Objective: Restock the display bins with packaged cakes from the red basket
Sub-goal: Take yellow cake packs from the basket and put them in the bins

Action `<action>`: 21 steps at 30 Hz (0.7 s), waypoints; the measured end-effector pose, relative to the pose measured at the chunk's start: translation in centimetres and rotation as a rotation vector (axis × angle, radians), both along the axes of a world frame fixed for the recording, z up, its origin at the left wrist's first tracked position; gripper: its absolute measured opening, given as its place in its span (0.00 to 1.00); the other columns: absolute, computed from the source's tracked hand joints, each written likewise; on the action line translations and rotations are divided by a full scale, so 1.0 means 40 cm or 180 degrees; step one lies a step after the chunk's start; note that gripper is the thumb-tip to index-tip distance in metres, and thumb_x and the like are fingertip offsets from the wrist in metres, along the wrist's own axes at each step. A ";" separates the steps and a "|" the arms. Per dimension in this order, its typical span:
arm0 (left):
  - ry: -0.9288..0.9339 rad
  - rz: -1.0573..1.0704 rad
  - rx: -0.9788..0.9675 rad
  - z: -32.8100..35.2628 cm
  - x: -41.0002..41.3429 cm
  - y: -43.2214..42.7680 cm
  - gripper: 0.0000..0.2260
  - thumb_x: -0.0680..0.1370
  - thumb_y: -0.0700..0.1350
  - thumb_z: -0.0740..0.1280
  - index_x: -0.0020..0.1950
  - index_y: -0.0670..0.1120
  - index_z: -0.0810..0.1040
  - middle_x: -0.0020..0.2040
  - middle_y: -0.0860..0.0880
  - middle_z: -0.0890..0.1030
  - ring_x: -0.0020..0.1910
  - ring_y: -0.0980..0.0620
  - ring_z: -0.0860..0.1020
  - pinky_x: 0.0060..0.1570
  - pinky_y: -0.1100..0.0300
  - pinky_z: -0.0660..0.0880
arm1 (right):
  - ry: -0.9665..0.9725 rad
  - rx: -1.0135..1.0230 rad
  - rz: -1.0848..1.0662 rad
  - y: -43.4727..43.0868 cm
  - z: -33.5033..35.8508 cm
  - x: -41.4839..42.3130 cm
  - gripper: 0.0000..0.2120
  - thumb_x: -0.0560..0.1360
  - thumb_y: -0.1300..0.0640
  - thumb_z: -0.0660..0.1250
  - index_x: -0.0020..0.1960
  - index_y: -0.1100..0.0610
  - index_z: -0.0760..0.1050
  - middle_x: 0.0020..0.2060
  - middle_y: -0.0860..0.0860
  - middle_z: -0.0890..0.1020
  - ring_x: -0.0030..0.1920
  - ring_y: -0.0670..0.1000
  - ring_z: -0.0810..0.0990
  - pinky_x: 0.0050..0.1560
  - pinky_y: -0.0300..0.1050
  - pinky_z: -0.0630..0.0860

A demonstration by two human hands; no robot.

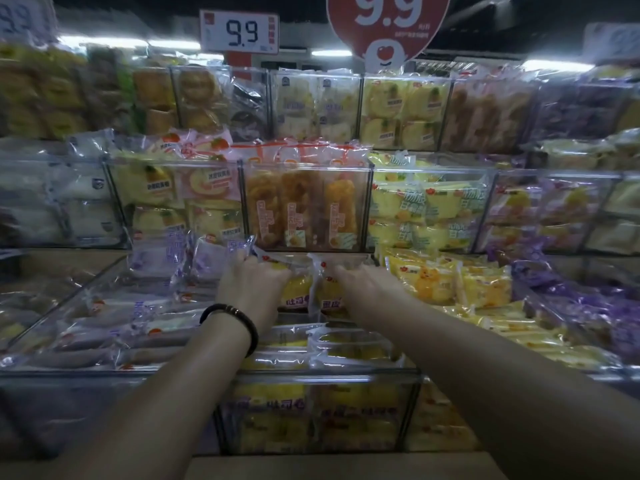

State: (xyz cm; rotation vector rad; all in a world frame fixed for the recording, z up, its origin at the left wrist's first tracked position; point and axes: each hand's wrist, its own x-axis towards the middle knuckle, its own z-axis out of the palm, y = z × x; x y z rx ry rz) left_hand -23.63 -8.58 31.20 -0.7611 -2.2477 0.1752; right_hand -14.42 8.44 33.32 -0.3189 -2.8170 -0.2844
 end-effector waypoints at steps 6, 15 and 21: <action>-0.0146 -0.0090 0.0179 0.009 0.017 -0.006 0.27 0.76 0.44 0.68 0.74 0.61 0.71 0.59 0.51 0.84 0.56 0.46 0.80 0.61 0.48 0.67 | 0.0521 -0.0596 0.0454 -0.024 0.023 0.167 0.31 0.81 0.57 0.68 0.81 0.48 0.61 0.78 0.50 0.69 0.78 0.55 0.66 0.74 0.55 0.70; -0.0885 -0.1729 0.1493 -0.009 0.326 0.000 0.06 0.79 0.51 0.69 0.56 0.58 0.79 0.47 0.60 0.80 0.45 0.59 0.78 0.45 0.53 0.78 | 0.1141 -0.1516 0.0987 0.001 -0.095 0.484 0.05 0.80 0.48 0.69 0.56 0.44 0.81 0.45 0.38 0.82 0.49 0.40 0.79 0.48 0.42 0.80; -0.0842 -0.2489 0.1141 -0.248 0.562 -0.010 0.05 0.77 0.46 0.70 0.51 0.52 0.82 0.50 0.55 0.79 0.51 0.50 0.76 0.51 0.52 0.74 | 0.1435 -0.1935 0.1025 0.025 -0.294 0.616 0.06 0.76 0.57 0.74 0.47 0.46 0.81 0.38 0.40 0.81 0.41 0.39 0.80 0.38 0.28 0.69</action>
